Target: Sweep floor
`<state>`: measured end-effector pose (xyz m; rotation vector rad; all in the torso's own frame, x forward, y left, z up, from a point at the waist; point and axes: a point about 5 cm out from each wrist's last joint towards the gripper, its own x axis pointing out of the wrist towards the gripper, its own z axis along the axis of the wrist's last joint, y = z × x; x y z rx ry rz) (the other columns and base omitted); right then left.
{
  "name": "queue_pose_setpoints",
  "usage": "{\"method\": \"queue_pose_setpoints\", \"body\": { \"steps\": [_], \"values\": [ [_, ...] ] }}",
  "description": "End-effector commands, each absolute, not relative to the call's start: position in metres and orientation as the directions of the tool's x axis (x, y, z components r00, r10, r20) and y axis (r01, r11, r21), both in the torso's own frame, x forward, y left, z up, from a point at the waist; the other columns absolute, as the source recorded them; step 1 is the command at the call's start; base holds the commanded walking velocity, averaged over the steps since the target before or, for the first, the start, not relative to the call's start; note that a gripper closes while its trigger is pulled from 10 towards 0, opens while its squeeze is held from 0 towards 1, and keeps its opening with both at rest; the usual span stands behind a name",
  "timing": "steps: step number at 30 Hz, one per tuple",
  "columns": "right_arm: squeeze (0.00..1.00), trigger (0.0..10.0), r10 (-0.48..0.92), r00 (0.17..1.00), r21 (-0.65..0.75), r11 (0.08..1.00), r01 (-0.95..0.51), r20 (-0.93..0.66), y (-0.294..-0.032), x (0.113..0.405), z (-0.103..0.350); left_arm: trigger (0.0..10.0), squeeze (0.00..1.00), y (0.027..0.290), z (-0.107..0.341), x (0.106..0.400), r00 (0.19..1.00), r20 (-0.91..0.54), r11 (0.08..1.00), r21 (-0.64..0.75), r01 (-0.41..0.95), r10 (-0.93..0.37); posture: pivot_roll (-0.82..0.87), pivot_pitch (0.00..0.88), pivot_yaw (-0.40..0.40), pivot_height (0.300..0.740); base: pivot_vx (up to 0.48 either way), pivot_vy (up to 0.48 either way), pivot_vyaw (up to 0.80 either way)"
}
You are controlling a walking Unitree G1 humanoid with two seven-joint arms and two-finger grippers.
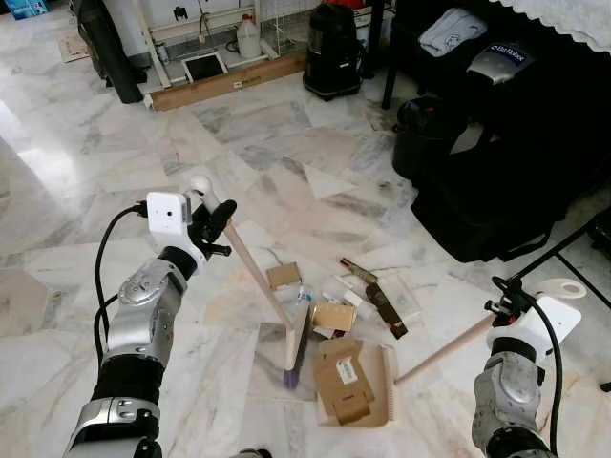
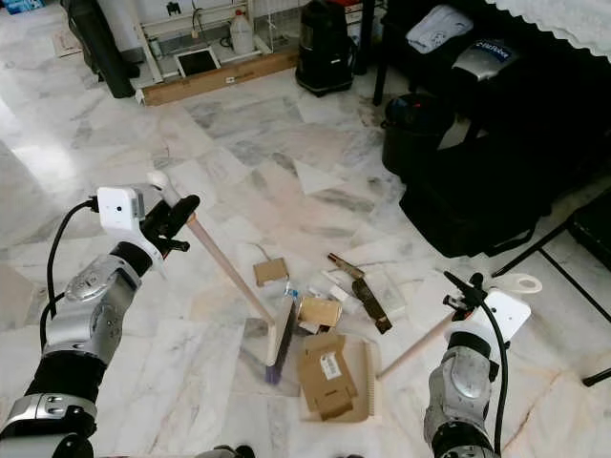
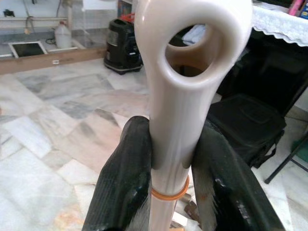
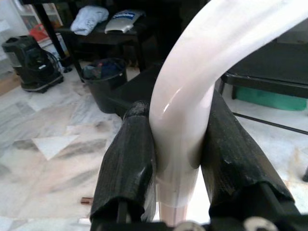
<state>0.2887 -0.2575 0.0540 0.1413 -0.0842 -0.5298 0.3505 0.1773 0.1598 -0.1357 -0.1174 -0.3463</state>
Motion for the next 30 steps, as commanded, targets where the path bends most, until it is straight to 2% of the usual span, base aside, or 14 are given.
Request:
{"method": "queue_pose_setpoints", "body": {
  "steps": [1,2,6,10,16,17,19,21,25,28,30],
  "values": [
    [0.00,10.0,-0.523,0.850,0.177,0.844,0.506,0.069,-0.262,0.291,0.061,10.0,0.00,0.176,0.165,0.352,0.920,0.159,0.912,-0.151,0.381,-0.358,0.16,0.098,0.017,0.740,0.000,0.000,0.00],
    [0.00,10.0,-0.522,0.850,0.179,0.845,0.504,0.067,-0.262,0.292,0.061,10.0,0.00,0.171,0.168,0.351,0.901,0.166,0.876,-0.219,0.429,-0.400,0.16,0.092,0.017,0.740,0.000,0.000,0.00],
    [0.00,10.0,-0.519,0.853,0.188,0.845,0.501,0.061,-0.263,0.293,0.061,10.0,0.00,0.163,0.174,0.350,0.860,0.202,0.804,-0.307,0.510,-0.469,0.16,0.081,0.019,0.740,0.000,0.000,0.00],
    [0.00,10.0,-0.518,0.854,0.190,0.845,0.500,0.058,-0.262,0.293,0.061,10.0,0.00,0.162,0.179,0.351,0.863,0.243,0.791,-0.347,0.504,-0.443,0.16,0.076,0.019,0.740,0.000,0.000,0.00],
    [0.00,10.0,-0.521,0.852,0.190,0.843,0.503,0.057,-0.263,0.292,0.060,10.0,0.00,0.168,0.180,0.355,0.888,0.220,0.864,-0.226,0.450,-0.404,0.16,0.080,0.020,0.740,0.000,0.000,0.00],
    [0.00,10.0,-0.522,0.851,0.190,0.843,0.503,0.058,-0.264,0.292,0.060,10.0,0.00,0.169,0.181,0.355,0.895,0.218,0.889,-0.168,0.426,-0.388,0.16,0.080,0.020,0.740,0.000,0.000,0.00],
    [0.00,10.0,-0.522,0.851,0.191,0.843,0.503,0.059,-0.264,0.292,0.061,10.0,0.00,0.170,0.183,0.355,0.901,0.230,0.901,-0.155,0.406,-0.367,0.16,0.080,0.020,0.740,0.000,0.000,0.00],
    [0.00,10.0,-0.520,0.852,0.192,0.844,0.501,0.061,-0.264,0.293,0.061,10.0,0.00,0.170,0.186,0.355,0.901,0.218,0.922,-0.010,0.386,-0.375,0.16,0.083,0.016,0.740,0.000,0.000,0.00],
    [0.00,10.0,-0.518,0.853,0.194,0.845,0.499,0.065,-0.264,0.294,0.063,10.0,0.00,0.169,0.187,0.355,0.906,0.226,0.932,0.025,0.362,-0.358,0.16,0.085,0.016,0.740,0.000,0.000,0.00],
    [0.00,10.0,-0.516,0.853,0.206,0.846,0.493,0.081,-0.263,0.296,0.066,10.0,0.00,0.176,0.191,0.356,0.920,0.266,0.957,0.051,0.284,-0.287,0.16,0.086,0.016,0.740,0.000,0.000,0.00],
    [0.00,10.0,-0.517,0.851,0.220,0.844,0.489,0.093,-0.264,0.297,0.069,10.0,0.00,0.186,0.195,0.357,0.933,0.299,0.979,0.099,0.180,-0.202,0.15,0.087,0.015,0.740,0.000,0.000,0.00]
  ]
}}
